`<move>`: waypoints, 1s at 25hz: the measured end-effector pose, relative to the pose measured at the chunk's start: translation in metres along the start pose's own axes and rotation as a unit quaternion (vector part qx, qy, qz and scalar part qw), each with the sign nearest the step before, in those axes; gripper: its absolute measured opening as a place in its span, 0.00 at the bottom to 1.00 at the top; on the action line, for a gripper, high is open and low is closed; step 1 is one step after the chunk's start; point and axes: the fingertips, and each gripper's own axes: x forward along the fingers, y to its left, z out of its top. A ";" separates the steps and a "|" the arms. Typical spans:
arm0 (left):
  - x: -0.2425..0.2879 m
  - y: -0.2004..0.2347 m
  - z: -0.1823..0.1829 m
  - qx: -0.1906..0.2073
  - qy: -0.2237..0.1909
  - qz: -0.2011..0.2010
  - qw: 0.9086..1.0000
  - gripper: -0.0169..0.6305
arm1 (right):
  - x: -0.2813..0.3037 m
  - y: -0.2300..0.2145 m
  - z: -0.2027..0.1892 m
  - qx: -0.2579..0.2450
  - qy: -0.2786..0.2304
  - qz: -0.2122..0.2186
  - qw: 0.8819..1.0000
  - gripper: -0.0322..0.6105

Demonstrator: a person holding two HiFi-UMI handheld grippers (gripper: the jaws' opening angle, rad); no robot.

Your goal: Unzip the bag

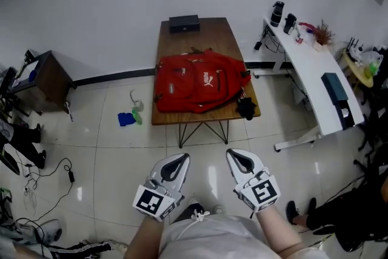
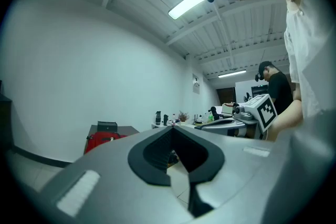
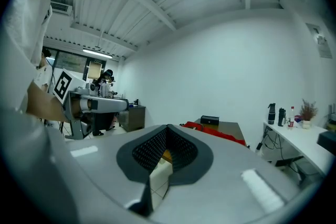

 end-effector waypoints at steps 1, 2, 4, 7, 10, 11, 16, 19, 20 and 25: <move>0.000 -0.005 0.000 -0.001 0.000 0.001 1.000 0.04 | -0.004 0.002 0.001 -0.005 -0.005 0.006 1.000 0.06; 0.000 -0.010 -0.001 0.000 0.002 0.002 1.000 0.04 | -0.009 0.004 0.001 -0.011 -0.010 0.013 1.000 0.06; 0.001 -0.020 -0.003 0.003 0.005 0.007 1.000 0.04 | -0.017 0.009 -0.001 -0.021 -0.013 0.025 0.999 0.06; -0.001 -0.030 -0.001 0.004 0.005 0.013 1.000 0.04 | -0.027 0.010 -0.005 -0.020 -0.006 0.025 0.999 0.06; -0.002 -0.035 -0.001 0.002 0.004 0.020 1.000 0.04 | -0.033 0.007 -0.008 -0.016 0.002 0.018 1.000 0.06; -0.003 -0.036 -0.002 0.000 0.004 0.024 1.000 0.04 | -0.034 0.007 -0.010 -0.015 0.005 0.018 1.000 0.06; -0.001 -0.039 -0.004 -0.001 0.006 0.034 0.999 0.04 | -0.036 0.001 -0.004 0.001 0.024 0.000 1.000 0.06; -0.002 -0.039 -0.007 -0.004 0.006 0.031 0.999 0.04 | -0.036 0.001 -0.004 0.009 0.020 0.000 1.000 0.06; -0.002 -0.038 -0.008 -0.006 0.006 0.030 1.000 0.04 | -0.036 0.001 -0.004 0.014 0.019 0.000 1.000 0.06; -0.003 -0.035 -0.007 -0.011 0.002 0.034 0.999 0.04 | -0.036 0.001 -0.010 0.018 0.015 0.006 1.000 0.06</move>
